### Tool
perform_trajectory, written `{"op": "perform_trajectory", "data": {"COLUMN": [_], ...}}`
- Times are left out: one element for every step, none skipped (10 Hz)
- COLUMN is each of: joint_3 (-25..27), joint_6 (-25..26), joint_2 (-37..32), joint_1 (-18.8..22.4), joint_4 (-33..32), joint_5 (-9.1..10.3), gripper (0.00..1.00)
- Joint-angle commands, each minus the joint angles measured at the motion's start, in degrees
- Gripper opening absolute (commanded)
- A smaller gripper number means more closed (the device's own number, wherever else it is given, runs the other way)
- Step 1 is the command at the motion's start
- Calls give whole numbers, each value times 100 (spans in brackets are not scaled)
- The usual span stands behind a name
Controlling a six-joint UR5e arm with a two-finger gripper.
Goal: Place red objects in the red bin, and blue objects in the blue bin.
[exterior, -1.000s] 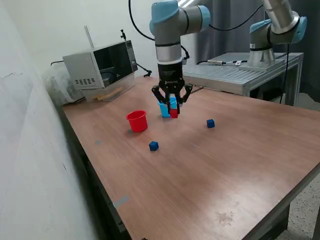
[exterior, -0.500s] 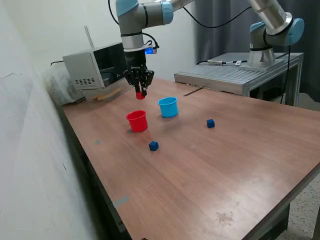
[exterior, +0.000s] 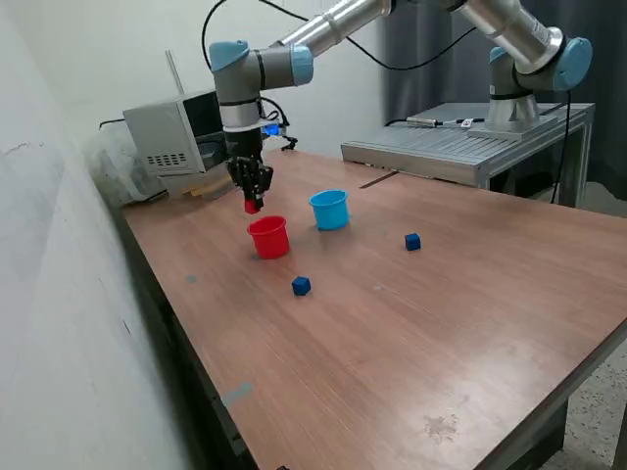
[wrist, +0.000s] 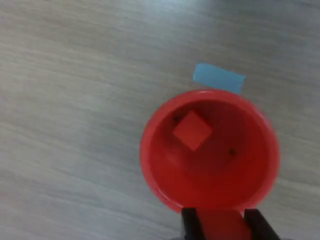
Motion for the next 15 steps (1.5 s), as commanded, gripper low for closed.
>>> {"op": "perform_trajectory", "data": {"joint_3": [-29,-20,15,33,41,85,112,129,216,304,323,323,323,323,323], "joint_6": [174,174,166,165,157,131,130,122,121,113,104,104,104,113,113], "joint_2": [168,168,168,159,142,133,124,115,72,2,-43,-43,-43,-43,-43], "joint_1": [-48,-48,-48,-92,-92,-92,-92,-75,-22,13,22,22,22,22,14], "joint_4": [-163,-154,-154,-102,3,48,48,57,118,127,127,127,119,119,110], "joint_5": [-48,-74,-118,-266,-372,-390,-391,-391,-391,-373,-356,-347,-347,-364,-364], "gripper": [0,0,0,0,0,0,0,0,0,0,0,0,0,100,100]}}
